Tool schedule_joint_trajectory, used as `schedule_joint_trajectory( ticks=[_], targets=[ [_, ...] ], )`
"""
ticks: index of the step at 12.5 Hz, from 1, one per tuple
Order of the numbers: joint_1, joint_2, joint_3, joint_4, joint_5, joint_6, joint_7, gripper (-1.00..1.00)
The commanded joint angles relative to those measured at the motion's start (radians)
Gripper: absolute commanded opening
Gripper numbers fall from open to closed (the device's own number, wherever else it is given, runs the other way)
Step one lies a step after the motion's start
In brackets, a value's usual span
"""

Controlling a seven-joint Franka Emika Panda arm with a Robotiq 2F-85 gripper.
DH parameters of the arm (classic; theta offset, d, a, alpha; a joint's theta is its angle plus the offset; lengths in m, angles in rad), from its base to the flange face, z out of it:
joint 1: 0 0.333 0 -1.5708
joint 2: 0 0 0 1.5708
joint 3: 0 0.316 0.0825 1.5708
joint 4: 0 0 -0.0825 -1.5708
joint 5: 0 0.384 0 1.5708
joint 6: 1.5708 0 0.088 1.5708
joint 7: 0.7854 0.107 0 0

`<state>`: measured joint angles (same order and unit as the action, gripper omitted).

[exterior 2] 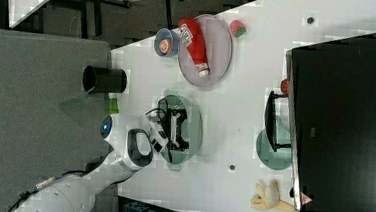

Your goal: Drag strainer left to right.

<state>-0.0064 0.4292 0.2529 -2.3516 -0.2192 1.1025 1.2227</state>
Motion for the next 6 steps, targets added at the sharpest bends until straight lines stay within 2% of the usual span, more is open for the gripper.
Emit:
schedule_joint_trajectory(
  ticks=[1, 6],
  targets=[
    [-0.060, -0.042, -0.042, -0.019, 0.018, -0.016, -0.148, 1.00],
    [-0.100, -0.054, -0.113, -0.031, 0.017, -0.013, -0.306, 1.00]
  ],
)
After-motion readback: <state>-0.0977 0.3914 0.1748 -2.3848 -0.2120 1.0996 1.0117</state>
